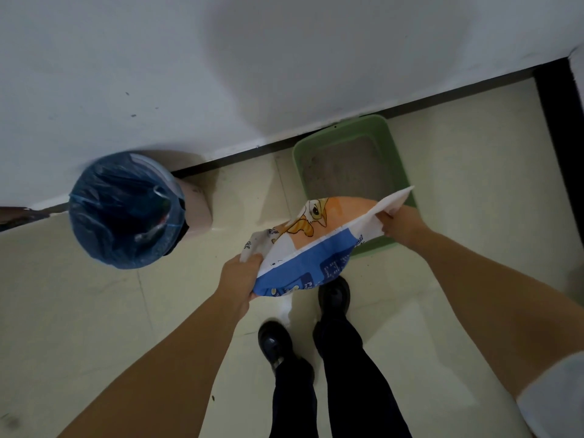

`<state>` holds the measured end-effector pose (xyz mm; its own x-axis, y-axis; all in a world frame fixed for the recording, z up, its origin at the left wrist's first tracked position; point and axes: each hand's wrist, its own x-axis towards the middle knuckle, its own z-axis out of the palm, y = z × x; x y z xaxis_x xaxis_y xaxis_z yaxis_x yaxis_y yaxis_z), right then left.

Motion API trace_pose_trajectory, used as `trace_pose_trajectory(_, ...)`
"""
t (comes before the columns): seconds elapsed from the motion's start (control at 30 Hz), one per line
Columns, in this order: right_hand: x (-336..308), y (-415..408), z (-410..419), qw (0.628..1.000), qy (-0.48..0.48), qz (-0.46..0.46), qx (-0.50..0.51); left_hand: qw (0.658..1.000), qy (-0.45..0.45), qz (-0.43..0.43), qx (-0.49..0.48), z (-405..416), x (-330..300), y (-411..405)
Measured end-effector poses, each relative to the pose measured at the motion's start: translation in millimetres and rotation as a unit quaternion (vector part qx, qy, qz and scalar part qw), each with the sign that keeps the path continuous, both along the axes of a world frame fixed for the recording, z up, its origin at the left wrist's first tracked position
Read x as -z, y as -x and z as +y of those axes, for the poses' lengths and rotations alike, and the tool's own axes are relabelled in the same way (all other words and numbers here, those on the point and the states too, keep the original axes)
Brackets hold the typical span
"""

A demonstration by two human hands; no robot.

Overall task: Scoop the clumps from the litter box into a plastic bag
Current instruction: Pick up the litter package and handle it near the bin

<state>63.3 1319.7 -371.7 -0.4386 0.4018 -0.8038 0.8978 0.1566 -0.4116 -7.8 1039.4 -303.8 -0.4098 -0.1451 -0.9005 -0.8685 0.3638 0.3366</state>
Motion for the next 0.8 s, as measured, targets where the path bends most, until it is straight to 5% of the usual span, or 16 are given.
trace_pose_trajectory(0.8, -13.4, 94.9, 1.1, 0.991, -0.044, 0.014, -0.127, 0.999, -0.006, 0.022, -0.038, -22.2, -11.8, 30.3)
